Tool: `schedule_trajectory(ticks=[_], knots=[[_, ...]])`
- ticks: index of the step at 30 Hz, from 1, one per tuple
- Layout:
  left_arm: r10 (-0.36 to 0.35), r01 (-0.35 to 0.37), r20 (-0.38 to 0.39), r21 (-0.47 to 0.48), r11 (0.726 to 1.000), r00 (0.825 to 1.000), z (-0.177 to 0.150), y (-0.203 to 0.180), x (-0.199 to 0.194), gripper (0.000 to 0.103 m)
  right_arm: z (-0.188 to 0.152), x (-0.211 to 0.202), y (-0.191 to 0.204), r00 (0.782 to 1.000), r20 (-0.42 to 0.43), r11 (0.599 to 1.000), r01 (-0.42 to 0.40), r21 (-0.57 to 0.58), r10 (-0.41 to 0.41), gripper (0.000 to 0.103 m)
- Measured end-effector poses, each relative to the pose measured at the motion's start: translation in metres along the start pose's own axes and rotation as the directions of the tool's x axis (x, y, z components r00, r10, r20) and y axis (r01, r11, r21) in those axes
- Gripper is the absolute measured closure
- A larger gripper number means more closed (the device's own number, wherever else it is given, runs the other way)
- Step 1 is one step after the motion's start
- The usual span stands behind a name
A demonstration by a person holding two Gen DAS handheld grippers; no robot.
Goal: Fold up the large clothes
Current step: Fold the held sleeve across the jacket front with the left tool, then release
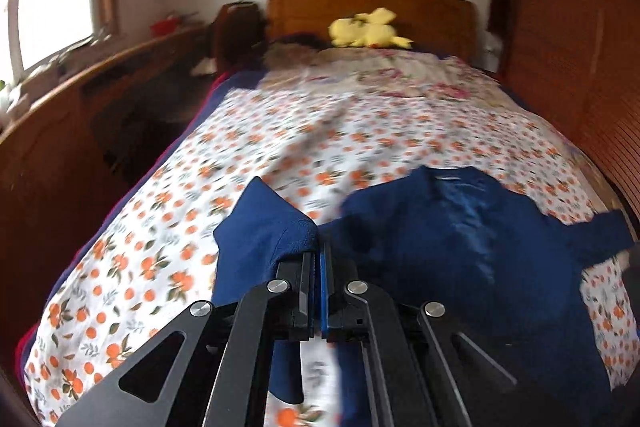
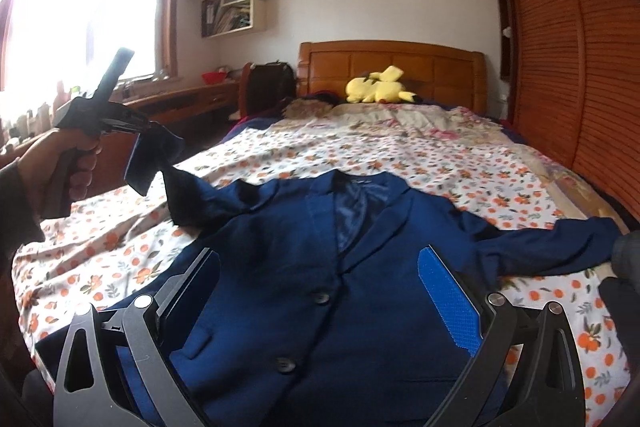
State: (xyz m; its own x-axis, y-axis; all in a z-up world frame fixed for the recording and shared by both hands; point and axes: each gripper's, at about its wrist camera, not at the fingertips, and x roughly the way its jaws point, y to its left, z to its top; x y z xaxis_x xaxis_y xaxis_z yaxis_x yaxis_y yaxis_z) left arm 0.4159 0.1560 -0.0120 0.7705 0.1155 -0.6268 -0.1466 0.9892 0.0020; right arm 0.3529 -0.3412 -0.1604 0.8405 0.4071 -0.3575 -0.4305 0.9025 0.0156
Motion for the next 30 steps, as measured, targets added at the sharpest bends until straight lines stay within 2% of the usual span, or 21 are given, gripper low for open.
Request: schedule_trajectory(ticks=[5,13,17,27,30], knots=[[-0.049,0.049,0.009,0.071,0.996,0.999,-0.003,-0.053,-0.017,0.102,-0.001,-0.012,-0.023,0.999,0.012,0.999,0.035,0.029,-0.036,0.007],[-0.127,0.126,-0.006,0.174,0.977,0.992,-0.045,-0.115,-0.035,0.102,0.001,-0.024,-0.045,0.998,0.026,0.996,0.057,0.070,-0.059,0.007],[-0.168,0.170,-0.029,0.188,0.967,0.985,-0.075,-0.130,-0.040,0.102,0.004,-0.028,-0.052,0.997,0.036,0.994,0.064,0.085,-0.067,0.007],[-0.217,0.227,-0.076,0.156,0.961,0.973,-0.146,-0.128,-0.026,0.098,-0.001,-0.018,-0.049,0.997,0.011,0.994,0.078,0.073,-0.079,0.007],[-0.251,0.261,-0.088,0.120,0.958,0.964,-0.165,-0.120,-0.023,0.078,-0.002,-0.013,-0.046,0.997,0.002,0.995,0.079,0.066,-0.079,0.007]])
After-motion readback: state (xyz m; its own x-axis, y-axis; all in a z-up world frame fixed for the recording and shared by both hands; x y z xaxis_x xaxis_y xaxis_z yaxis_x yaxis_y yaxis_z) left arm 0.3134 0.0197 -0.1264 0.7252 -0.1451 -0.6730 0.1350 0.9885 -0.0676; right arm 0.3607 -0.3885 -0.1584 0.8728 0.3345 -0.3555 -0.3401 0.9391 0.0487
